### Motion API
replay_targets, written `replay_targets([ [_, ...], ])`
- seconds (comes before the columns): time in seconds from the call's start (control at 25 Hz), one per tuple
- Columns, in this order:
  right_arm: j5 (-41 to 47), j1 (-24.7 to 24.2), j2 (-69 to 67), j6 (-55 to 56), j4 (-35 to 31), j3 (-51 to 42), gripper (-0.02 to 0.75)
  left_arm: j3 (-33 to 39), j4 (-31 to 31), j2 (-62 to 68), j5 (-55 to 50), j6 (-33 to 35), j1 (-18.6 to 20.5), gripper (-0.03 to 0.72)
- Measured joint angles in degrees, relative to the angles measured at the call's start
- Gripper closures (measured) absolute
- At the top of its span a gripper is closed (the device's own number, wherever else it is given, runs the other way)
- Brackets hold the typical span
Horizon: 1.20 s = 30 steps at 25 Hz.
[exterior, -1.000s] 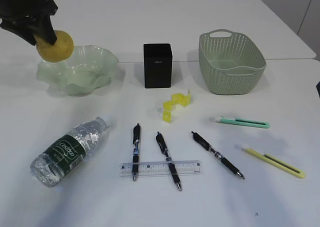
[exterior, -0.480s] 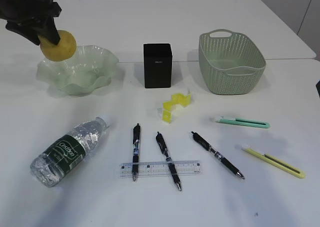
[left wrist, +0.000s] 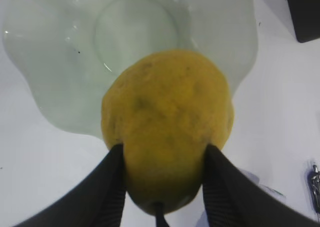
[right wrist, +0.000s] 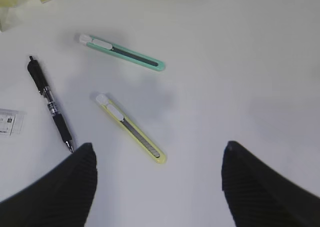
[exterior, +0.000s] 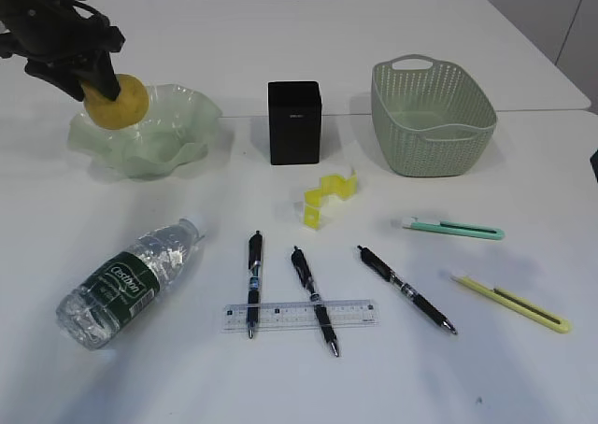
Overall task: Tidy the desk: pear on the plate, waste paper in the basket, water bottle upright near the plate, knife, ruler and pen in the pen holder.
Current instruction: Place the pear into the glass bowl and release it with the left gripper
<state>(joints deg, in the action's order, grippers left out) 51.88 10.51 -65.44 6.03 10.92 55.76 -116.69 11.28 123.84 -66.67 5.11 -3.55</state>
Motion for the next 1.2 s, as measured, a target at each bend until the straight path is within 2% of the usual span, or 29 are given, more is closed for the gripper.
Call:
replay_targets([
  [0.52,-1.8,0.0,0.0,0.0,0.1,0.0,0.162,-10.3,0.8,5.7,-1.4,-1.9,2.3,0.373],
  [1.2,-3.3,0.0,0.0,0.0,0.4,0.0,0.162,-15.4,2.2,12.5,-3.0,-3.4,2.3,0.373],
])
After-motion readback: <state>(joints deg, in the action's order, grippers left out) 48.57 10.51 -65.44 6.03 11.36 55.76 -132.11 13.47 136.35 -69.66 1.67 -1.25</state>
